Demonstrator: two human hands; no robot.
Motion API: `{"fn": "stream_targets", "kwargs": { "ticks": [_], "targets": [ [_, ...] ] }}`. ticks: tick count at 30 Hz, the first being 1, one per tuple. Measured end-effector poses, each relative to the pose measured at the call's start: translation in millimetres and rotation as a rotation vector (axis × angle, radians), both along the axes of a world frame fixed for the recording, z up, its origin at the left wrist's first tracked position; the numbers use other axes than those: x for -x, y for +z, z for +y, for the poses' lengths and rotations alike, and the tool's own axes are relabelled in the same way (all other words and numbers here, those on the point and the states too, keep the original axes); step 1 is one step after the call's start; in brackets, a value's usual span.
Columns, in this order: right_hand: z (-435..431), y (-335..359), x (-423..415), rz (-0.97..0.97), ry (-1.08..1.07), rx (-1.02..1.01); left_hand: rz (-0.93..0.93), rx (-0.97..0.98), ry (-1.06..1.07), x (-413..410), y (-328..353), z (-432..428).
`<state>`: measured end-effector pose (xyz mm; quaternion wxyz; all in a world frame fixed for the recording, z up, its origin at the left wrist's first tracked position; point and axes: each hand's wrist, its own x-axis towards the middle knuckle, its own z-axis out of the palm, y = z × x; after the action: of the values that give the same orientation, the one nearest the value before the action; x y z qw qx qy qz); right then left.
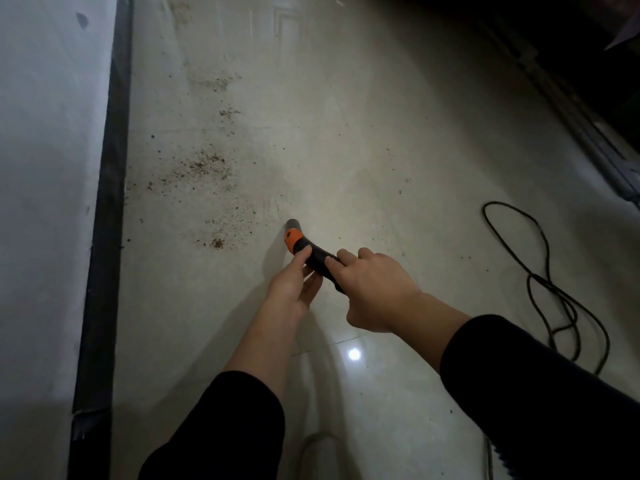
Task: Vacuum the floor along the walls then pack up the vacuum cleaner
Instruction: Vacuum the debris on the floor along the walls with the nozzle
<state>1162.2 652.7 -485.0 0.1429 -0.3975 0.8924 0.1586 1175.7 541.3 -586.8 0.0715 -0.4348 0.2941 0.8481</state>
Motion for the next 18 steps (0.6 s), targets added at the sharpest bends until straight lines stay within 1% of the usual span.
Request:
{"fn": "stream_targets", "kwargs": {
  "ticks": [11, 18],
  "targets": [
    [-16, 0, -7, 0.000, 0.049, 0.026, -0.003, 0.001, 0.053, -10, 0, -18],
    [-28, 3, -19, -0.012, 0.100, 0.035, -0.039, 0.030, 0.070, -28, 4, -33]
  ]
}}
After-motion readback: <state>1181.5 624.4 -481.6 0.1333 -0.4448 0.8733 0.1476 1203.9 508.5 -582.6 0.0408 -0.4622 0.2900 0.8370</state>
